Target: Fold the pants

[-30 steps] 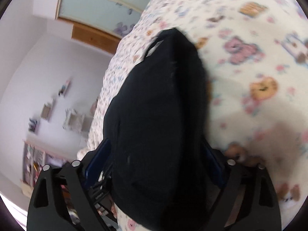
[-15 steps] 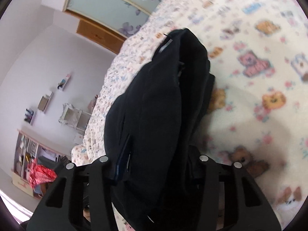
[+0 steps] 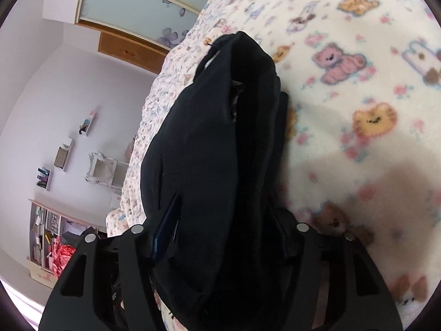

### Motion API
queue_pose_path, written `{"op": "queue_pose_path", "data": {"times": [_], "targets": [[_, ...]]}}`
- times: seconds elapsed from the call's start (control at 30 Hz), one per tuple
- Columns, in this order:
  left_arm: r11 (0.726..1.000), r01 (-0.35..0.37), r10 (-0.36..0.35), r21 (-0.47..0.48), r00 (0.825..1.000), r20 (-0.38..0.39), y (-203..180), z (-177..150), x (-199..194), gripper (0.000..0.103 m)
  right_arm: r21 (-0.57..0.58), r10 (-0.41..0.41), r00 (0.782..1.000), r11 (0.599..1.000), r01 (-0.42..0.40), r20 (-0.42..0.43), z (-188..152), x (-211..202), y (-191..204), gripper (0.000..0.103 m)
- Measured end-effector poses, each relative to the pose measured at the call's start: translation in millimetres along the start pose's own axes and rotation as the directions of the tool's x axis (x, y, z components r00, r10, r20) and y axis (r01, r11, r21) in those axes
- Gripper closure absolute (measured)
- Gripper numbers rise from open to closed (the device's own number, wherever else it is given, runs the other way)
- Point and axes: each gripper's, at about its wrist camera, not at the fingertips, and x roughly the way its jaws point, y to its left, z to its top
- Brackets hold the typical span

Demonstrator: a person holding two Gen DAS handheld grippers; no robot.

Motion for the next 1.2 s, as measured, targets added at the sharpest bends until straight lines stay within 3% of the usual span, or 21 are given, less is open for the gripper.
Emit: {"op": "queue_pose_path", "data": {"times": [0.03,0.1,0.17,0.47,0.6,0.73,0.8,0.93,1.0,1.07,1.1,1.2], "targets": [[1.000,-0.001,0.001,0.000,1.000,0.000,-0.4,0.1,0.1,0.002,0.004,-0.001,1.000,1.000,0.001,0.004,-1.9,1.7,0.2,0.039],[1.000,-0.001,0.001,0.001,1.000,0.000,0.1,0.0,0.0,0.002,-0.015,0.017,1.000,1.000,-0.017,0.002,-6.6,3.9,5.9,0.051],[1.000,-0.001,0.001,-0.003,1.000,-0.002,1.1,0.0,0.5,0.002,-0.044,0.021,0.999,0.999,-0.020,0.029,-10.3,1.2,16.8,0.056],[1.000,-0.002,0.002,-0.021,1.000,-0.010,7.1,0.1,2.8,0.002,-0.235,0.037,0.996,0.972,-0.017,0.081,-11.1,-5.9,66.8,0.058],[1.000,0.022,-0.022,-0.013,1.000,-0.020,10.9,4.5,-2.8,0.002,-0.167,0.004,0.998,0.986,0.006,0.064,-4.9,-0.3,48.0,0.058],[0.982,0.163,-0.169,-0.096,0.984,-0.062,46.1,36.9,-21.2,0.002,-0.125,0.009,0.999,0.992,-0.002,0.053,-7.4,1.1,30.9,0.058],[0.974,0.198,-0.208,-0.110,0.975,-0.083,64.5,56.7,-21.1,0.002,-0.119,0.019,0.998,0.993,-0.012,0.059,-9.6,1.4,29.7,0.058],[0.988,0.117,-0.133,-0.099,0.975,-0.175,98.2,88.9,2.7,0.002,-0.111,0.028,0.998,0.994,-0.021,0.060,-10.0,2.5,27.7,0.058],[0.977,0.144,-0.176,-0.156,0.959,-0.220,112.2,93.7,18.3,0.002,-0.109,0.031,0.998,0.994,-0.024,0.063,-10.7,2.3,26.8,0.058],[0.946,0.219,-0.283,-0.239,0.917,-0.281,121.6,93.1,40.0,0.002,-0.105,0.032,0.997,0.994,-0.026,0.063,-12.1,2.2,27.9,0.058],[0.921,0.263,-0.350,-0.287,0.882,-0.315,125.5,91.1,53.1,0.002,-0.103,0.033,0.997,0.994,-0.026,0.063,-12.5,1.6,25.8,0.058],[0.871,0.317,-0.445,-0.375,0.832,-0.331,130.0,81.7,70.9,0.003,-0.099,0.034,0.997,0.995,-0.028,0.062,-15.6,0.4,23.6,0.058]]}}
